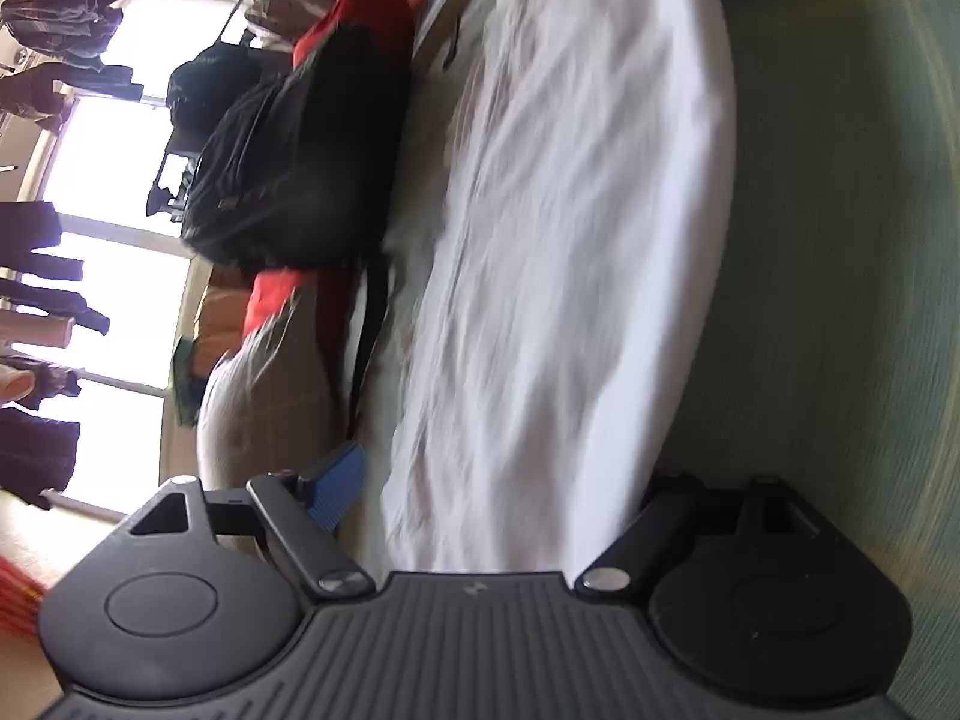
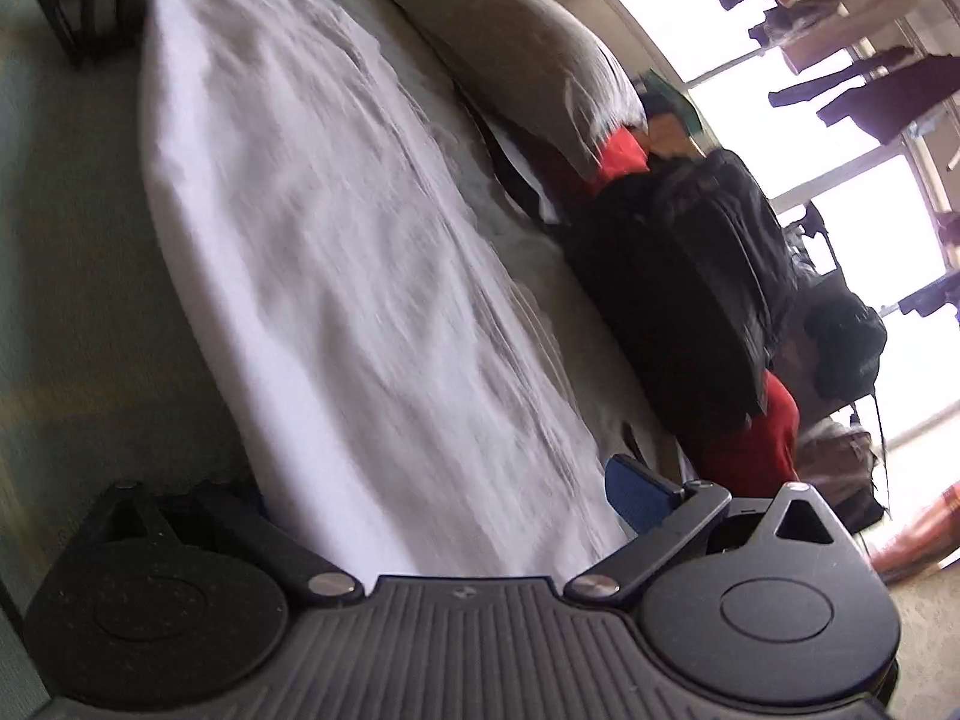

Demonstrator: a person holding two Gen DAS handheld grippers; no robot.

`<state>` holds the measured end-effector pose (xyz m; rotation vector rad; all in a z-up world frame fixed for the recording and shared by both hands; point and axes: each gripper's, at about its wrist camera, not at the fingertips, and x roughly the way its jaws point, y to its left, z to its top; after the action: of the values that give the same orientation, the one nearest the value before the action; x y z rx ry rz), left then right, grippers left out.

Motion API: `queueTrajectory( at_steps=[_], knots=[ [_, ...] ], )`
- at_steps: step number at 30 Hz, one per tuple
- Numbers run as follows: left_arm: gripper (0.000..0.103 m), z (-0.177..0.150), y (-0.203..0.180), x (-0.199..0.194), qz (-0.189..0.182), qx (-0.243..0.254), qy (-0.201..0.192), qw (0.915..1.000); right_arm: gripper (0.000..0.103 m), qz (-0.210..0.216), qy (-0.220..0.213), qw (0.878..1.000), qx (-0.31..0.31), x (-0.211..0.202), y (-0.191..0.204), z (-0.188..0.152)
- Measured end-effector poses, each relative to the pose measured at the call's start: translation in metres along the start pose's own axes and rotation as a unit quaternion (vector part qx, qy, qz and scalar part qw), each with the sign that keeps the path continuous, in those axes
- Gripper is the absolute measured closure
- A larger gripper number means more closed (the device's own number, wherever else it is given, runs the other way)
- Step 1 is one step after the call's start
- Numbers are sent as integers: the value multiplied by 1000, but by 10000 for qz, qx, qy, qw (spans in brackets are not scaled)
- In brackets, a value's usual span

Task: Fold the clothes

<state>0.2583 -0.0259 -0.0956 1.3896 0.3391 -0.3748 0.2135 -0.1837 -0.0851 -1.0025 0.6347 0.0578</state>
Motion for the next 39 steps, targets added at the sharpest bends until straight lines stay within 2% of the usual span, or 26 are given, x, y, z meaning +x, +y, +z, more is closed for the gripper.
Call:
queueTrajectory(
  at_steps=[2, 4, 7, 8, 9, 11, 12, 14, 18, 20, 28, 39],
  knots=[
    [23, -7, -1, 2, 87, 3, 140, 9999, 1, -253, 247, 9994, 36, 2, -8, -16],
    [28, -10, -5, 4, 167, 108, 228, 9995, 2, -348, 370, 9987, 91, 4, -11, -25],
    [54, 3, -25, 4, 223, 642, 156, 9976, 16, -366, 307, 9985, -248, 3, 5, -18],
    [69, 6, -30, 5, 184, 713, 164, 9971, 26, -375, 252, 9980, -439, 2, 12, -14],
    [84, 9, -36, 6, 145, 784, 171, 9967, 30, -379, 199, 9971, -624, 2, 20, -10],
    [100, 9, -42, 7, 99, 755, 162, 9970, 48, -295, 143, 9962, -812, 2, 28, -5],
    [102, 8, -45, 7, 80, 714, 152, 9973, 53, -182, 147, 9967, -781, 3, 27, -5],
    [102, 6, -40, 6, 3, 554, 131, 9984, 78, 83, 155, 9975, -682, 4, 26, -5],
    [101, 3, -20, 3, -213, 108, 137, 9996, 90, 201, 112, 9983, -532, 3, 20, -6],
    [101, 3, -15, -3, -150, 81, 114, 9998, 95, 220, 74, 9988, -435, 0, 14, -5],
    [103, 2, -6, -28, -98, 38, 103, 9999, 97, 135, -80, 9996, -234, -21, -1, -2],
    [103, 2, -15, -78, -58, 138, 18, 9999, 97, 436, -123, 9990, -68, -59, -1, -13]
  ],
)
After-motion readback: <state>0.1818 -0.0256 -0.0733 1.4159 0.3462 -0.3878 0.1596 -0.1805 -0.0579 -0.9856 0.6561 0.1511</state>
